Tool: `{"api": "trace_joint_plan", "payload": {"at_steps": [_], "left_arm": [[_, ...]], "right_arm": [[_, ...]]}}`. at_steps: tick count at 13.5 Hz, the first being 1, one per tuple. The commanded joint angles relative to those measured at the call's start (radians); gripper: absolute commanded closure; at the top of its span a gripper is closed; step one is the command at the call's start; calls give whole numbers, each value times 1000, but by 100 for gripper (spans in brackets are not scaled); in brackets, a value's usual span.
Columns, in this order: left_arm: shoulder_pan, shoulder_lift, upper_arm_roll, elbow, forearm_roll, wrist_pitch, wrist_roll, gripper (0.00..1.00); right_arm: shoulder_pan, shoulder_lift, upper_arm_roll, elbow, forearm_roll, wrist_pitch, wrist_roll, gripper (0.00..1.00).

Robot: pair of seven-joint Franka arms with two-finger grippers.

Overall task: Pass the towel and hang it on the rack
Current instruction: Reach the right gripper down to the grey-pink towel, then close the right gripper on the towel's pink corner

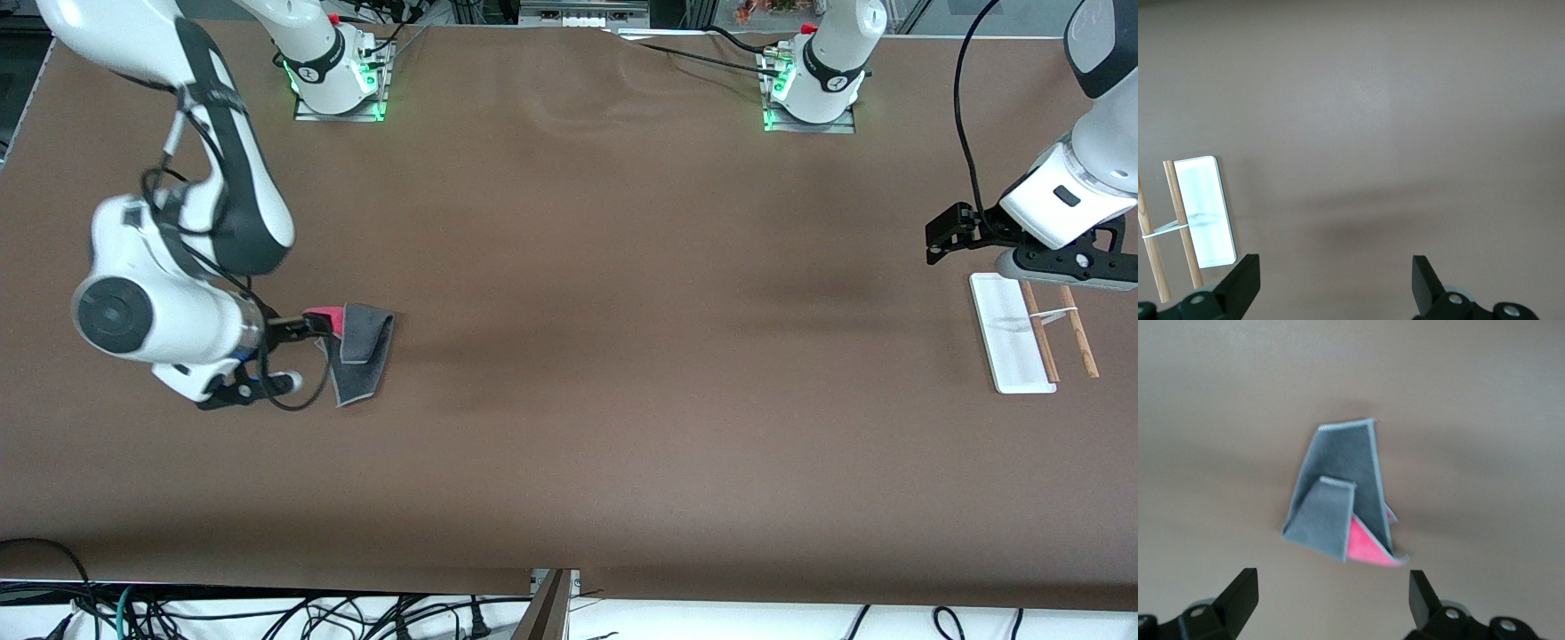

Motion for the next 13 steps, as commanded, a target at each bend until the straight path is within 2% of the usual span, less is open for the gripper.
{"api": "trace_joint_plan", "payload": {"at_steps": [1,6,8,13], "left_arm": [[7,16,-6,36,20,-25,5,0],[9,16,-5,34,20,-25,6,0],[11,16,-5,34,18,-25,6,0],[11,18,-6,36,18,-25,6,0]], "right_arm": [[8,62,-3,7,23,47,13,0],[10,162,-2,1,26,92,13,0],[10,180,3,-1,66,95,13,0],[10,205,3,-28,72,118,13,0]]}}
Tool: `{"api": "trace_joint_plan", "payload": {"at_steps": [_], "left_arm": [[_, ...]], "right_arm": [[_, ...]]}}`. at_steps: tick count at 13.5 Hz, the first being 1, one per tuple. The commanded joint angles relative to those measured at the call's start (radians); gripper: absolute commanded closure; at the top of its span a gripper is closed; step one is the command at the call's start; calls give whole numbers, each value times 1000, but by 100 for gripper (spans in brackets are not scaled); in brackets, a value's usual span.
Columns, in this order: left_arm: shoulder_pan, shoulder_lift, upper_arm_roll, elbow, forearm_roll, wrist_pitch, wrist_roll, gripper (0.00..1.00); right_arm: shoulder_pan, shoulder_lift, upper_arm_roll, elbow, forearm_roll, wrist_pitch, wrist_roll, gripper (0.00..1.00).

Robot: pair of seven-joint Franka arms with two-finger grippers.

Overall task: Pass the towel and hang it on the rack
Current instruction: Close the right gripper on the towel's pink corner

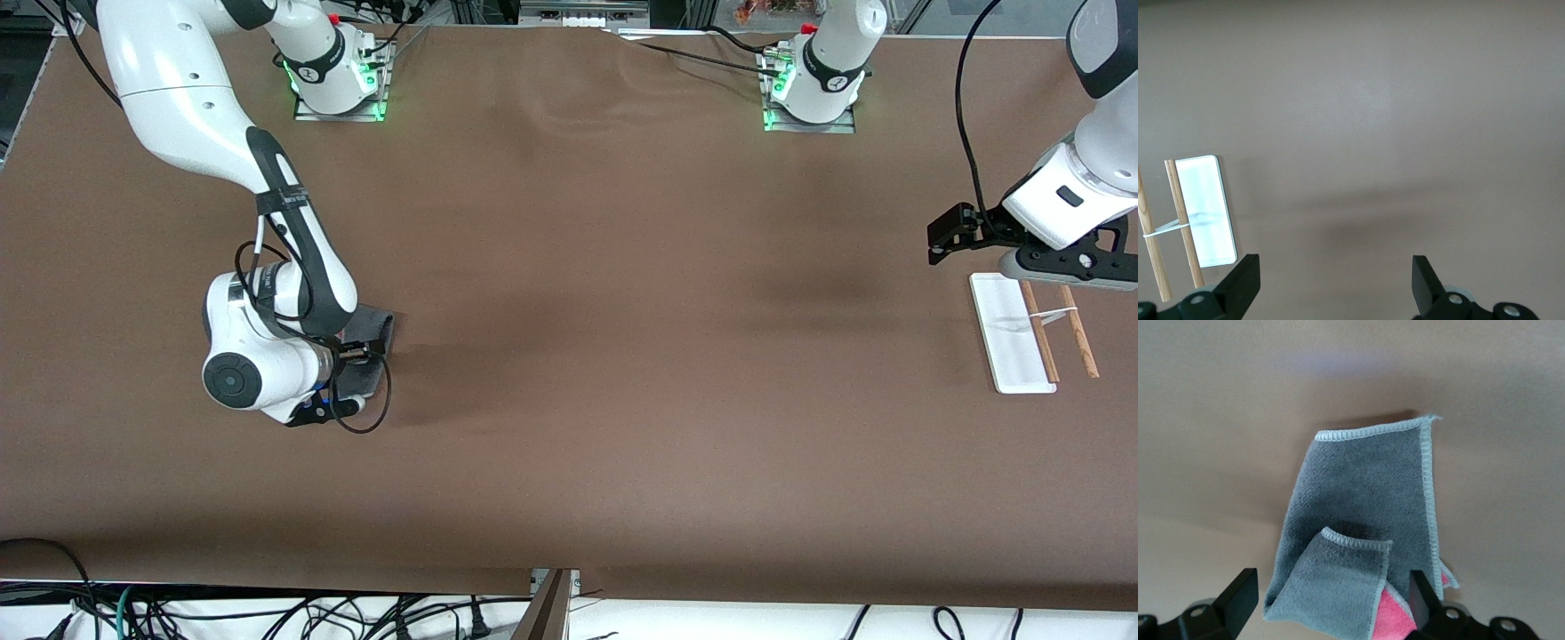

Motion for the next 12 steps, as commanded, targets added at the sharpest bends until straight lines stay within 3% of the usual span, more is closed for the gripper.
{"api": "trace_joint_plan", "payload": {"at_steps": [1,6,8,11,12], "left_arm": [[9,16,-8,36,18,-24,6,0],[9,18,-7,36,18,-24,8,0],[10,18,-7,34,18,-24,9,0],[10,18,-7,34,18,-24,11,0],[12,18,-7,34,18,-24,11,0]], "right_arm": [[0,-2,3,-36,18,37,11,0],[0,6,4,-40,38,34,13,2],[0,3,3,-40,69,24,13,33],[0,3,4,-40,70,14,13,72],[0,3,4,-40,70,14,13,81]]}}
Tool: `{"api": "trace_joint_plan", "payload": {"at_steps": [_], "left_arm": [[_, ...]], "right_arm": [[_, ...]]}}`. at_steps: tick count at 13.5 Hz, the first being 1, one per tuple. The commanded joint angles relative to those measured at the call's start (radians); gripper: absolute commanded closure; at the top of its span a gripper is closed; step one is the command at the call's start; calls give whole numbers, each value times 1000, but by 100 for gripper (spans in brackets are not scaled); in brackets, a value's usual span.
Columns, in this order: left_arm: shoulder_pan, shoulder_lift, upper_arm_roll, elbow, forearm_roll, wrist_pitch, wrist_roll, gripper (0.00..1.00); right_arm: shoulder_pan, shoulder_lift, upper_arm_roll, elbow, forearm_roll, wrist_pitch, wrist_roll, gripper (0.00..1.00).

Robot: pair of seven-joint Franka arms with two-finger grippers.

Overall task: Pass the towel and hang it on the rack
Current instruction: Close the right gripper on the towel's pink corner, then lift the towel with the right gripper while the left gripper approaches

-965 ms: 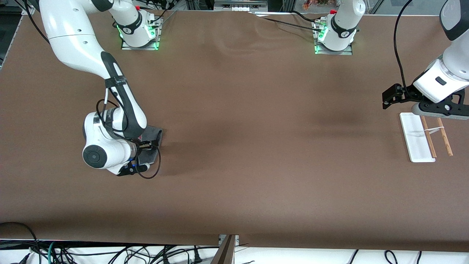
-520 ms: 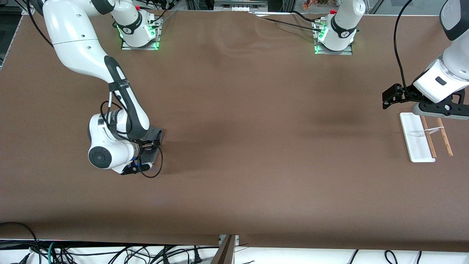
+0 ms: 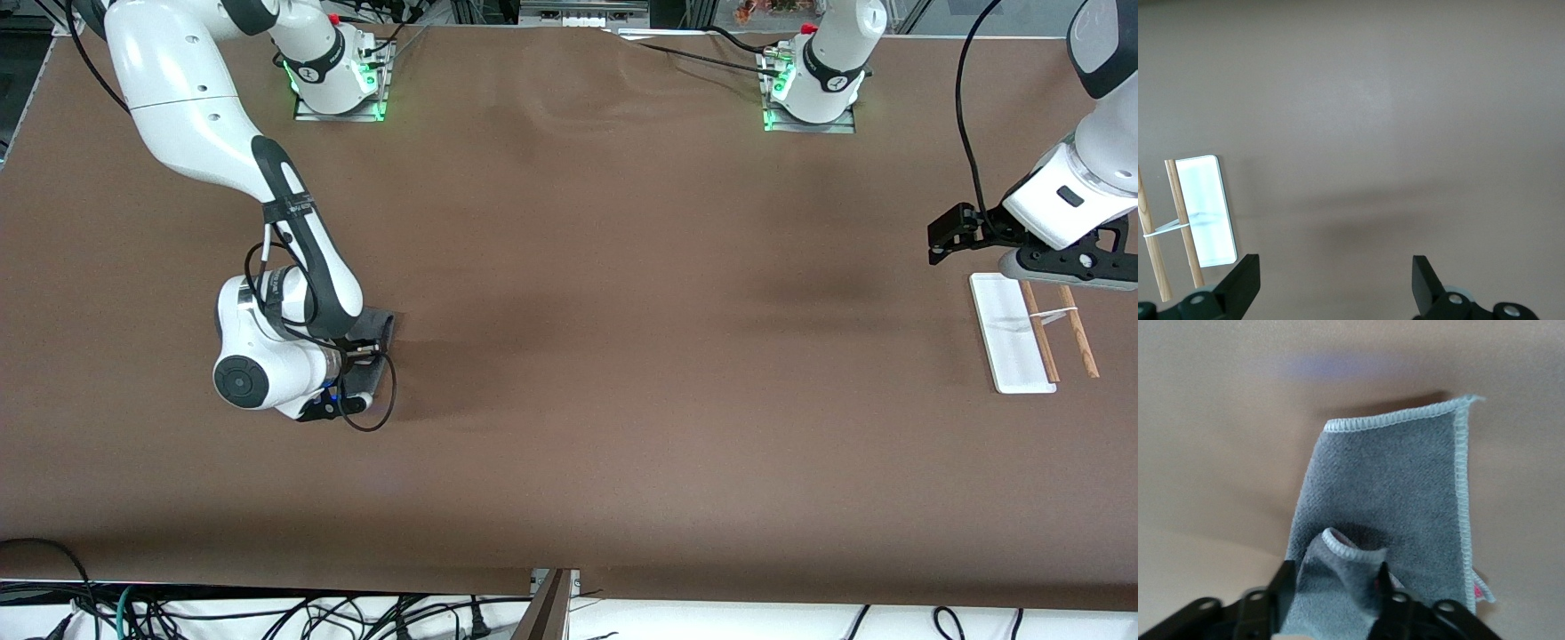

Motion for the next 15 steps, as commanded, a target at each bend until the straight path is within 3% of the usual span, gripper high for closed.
{"api": "trace_joint_plan", "payload": {"at_steps": [1,3,9,12,15], "left_arm": [[11,18,-7,34,18,-24,12,0],[11,18,-4,34,18,-24,12,0],[11,18,-4,34,18,-24,14,0],[11,18,-4,34,18,-24,14,0],[11,18,-2,34,18,-24,14,0]], "right_arm": [[-2,-12,4,-13,20,-7,13,90],[-2,-12,4,-13,21,-9,14,100],[2,-64,12,12,38,-35,83,100],[1,-109,36,78,36,-91,80,100],[6,-109,99,216,32,-174,80,100]]}}
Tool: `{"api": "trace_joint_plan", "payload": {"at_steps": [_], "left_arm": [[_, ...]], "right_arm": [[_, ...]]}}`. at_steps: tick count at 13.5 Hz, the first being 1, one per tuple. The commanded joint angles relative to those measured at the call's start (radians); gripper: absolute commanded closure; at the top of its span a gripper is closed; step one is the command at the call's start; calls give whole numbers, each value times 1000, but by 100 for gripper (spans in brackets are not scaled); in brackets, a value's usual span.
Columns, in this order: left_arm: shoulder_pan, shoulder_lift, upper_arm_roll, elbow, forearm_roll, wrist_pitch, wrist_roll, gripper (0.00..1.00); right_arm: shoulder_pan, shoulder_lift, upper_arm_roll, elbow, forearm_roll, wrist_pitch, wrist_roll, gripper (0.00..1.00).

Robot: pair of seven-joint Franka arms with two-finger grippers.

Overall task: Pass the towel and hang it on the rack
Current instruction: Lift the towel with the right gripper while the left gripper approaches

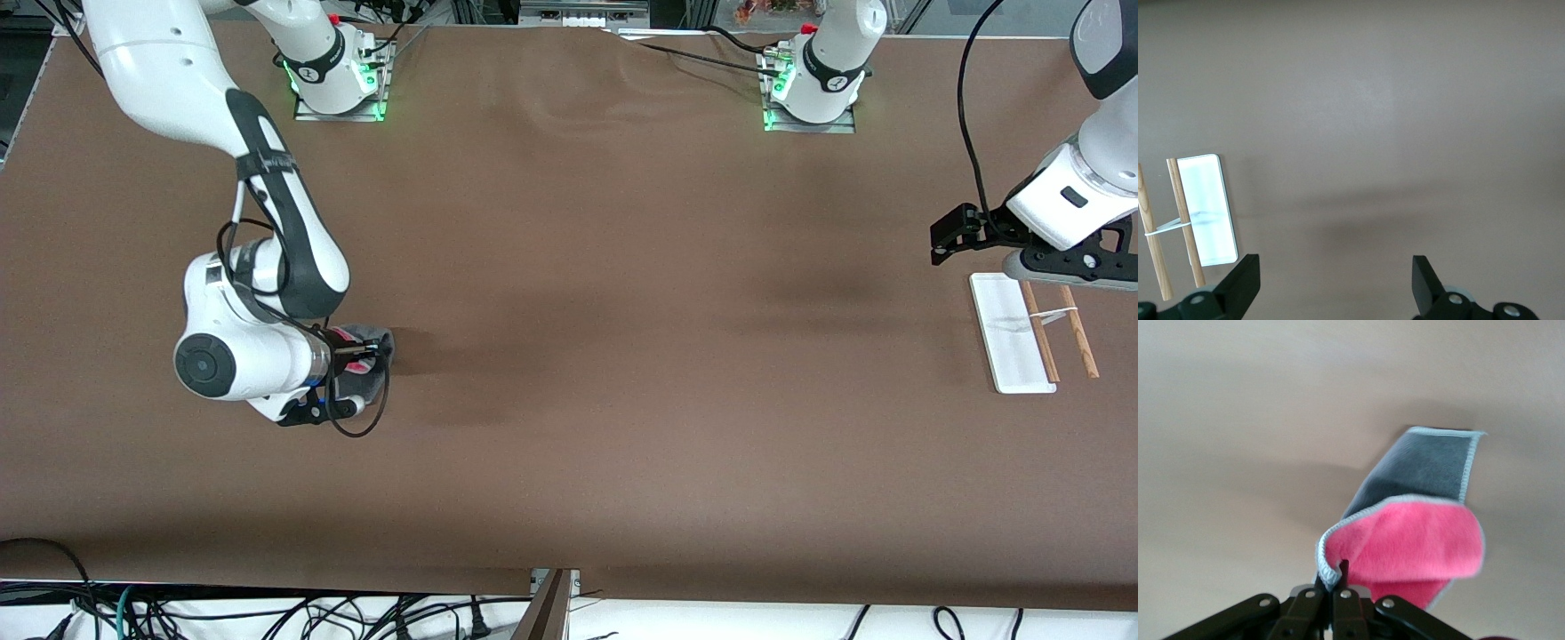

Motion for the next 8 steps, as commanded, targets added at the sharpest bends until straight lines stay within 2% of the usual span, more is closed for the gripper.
{"api": "trace_joint_plan", "payload": {"at_steps": [1,6,8], "left_arm": [[7,17,-4,34,18,-24,14,0],[8,17,-4,34,18,-24,17,0],[13,17,-1,34,18,-24,20,0]], "right_arm": [[3,3,54,113,11,-65,10,100],[5,3,202,161,7,-47,18,100],[5,3,269,167,7,6,8,100]]}}
